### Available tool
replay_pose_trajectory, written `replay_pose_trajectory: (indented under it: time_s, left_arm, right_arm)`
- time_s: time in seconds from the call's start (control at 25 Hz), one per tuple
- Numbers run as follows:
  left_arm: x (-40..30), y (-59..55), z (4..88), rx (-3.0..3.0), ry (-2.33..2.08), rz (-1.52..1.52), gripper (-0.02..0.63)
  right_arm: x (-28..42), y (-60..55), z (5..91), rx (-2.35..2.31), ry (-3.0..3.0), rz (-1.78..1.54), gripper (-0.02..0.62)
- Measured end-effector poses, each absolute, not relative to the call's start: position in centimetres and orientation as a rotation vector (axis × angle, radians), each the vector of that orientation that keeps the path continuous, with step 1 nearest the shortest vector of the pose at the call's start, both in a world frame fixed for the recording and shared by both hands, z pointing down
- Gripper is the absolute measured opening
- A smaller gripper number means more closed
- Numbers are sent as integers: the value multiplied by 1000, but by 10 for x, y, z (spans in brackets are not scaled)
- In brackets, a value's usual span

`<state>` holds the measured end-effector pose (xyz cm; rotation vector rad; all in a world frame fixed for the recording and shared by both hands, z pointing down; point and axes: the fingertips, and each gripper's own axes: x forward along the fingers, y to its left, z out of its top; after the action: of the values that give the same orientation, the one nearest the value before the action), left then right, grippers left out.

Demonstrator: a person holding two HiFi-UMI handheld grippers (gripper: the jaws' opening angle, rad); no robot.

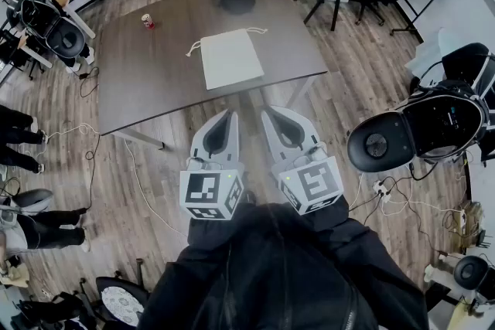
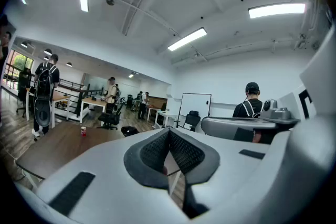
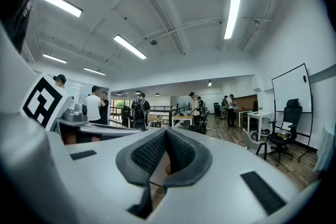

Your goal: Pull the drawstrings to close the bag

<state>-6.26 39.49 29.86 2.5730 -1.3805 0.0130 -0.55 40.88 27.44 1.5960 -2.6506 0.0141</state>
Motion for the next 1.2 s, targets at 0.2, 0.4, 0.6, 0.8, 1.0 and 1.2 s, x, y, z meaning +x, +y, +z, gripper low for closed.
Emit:
replay_pose_trajectory:
  time_s: [0.2,0.4,0.6,0.8,1.0,1.2]
  left_arm:
    - [-75,382,302,2566,-1381,9,32]
    - [-89,377,304,2559,-1375,9,32]
    - [-97,368,310,2552,-1377,13,32]
    - [-105,360,322,2535,-1382,33,32]
    - [-116,354,335,2500,-1401,51,32]
    - [-112,344,350,2481,-1400,78,32]
  right_arm:
    - [-17,398,278,1590,-2643,16,23]
    - [-31,393,273,1599,-2661,36,23]
    - [-41,386,279,1575,-2672,44,23]
    - [-44,378,294,1569,-2661,71,23]
    - [-48,372,306,1555,-2649,103,23]
    - [-43,360,318,1546,-2649,134,23]
